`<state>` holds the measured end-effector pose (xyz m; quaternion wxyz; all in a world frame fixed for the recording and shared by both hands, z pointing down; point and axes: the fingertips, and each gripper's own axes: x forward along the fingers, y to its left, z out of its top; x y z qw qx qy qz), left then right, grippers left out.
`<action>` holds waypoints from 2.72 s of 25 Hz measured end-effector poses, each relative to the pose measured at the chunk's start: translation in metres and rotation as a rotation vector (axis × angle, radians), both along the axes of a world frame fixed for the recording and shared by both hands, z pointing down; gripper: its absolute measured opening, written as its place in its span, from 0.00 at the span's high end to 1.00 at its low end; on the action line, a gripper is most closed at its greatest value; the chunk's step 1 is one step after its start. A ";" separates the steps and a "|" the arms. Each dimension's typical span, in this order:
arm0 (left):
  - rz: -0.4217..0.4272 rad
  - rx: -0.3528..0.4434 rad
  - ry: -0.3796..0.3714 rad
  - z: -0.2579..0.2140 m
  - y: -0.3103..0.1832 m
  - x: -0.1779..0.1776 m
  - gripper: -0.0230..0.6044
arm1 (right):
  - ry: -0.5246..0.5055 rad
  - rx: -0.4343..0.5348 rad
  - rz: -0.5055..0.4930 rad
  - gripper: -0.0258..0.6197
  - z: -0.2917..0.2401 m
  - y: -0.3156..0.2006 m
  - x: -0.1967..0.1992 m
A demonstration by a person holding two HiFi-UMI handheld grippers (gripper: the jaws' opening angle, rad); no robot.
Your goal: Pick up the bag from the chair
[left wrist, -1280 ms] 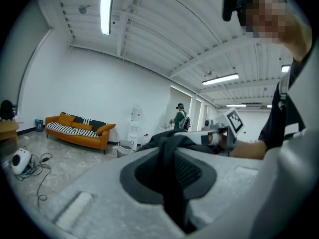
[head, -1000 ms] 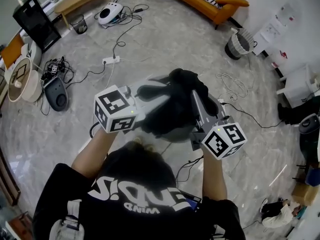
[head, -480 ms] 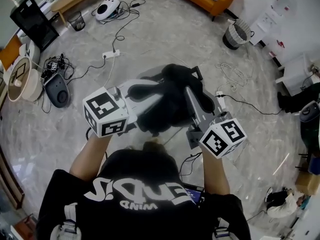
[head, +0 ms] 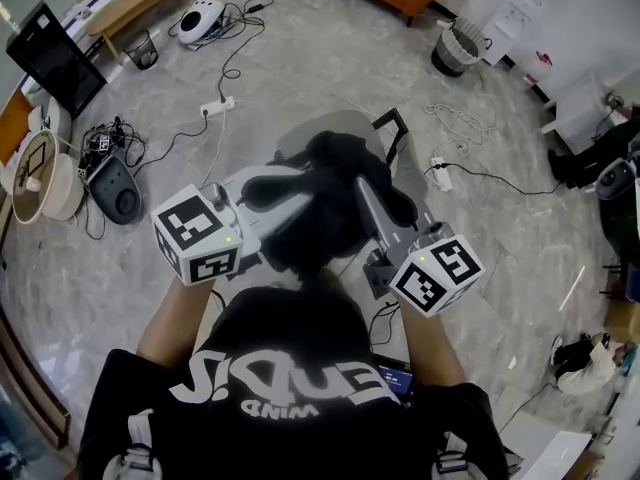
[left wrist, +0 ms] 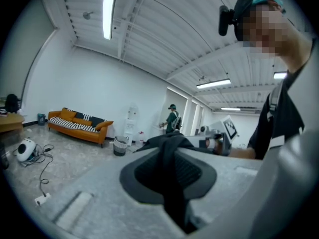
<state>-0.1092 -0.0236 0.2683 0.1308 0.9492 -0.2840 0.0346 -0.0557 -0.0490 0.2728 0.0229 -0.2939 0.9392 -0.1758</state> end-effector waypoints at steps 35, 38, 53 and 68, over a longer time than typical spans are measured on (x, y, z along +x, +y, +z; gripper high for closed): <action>0.124 -0.158 -0.012 0.102 0.128 -0.031 0.89 | 0.116 -0.107 0.132 0.88 0.104 0.141 -0.034; 0.126 -0.160 -0.011 0.105 0.130 -0.028 0.89 | 0.119 -0.111 0.138 0.88 0.107 0.144 -0.030; 0.104 -0.175 0.000 0.110 0.129 -0.020 0.89 | 0.107 -0.119 0.151 0.89 0.113 0.145 -0.023; 0.107 -0.181 0.014 0.112 0.134 -0.014 0.89 | 0.124 -0.119 0.126 0.89 0.113 0.148 -0.017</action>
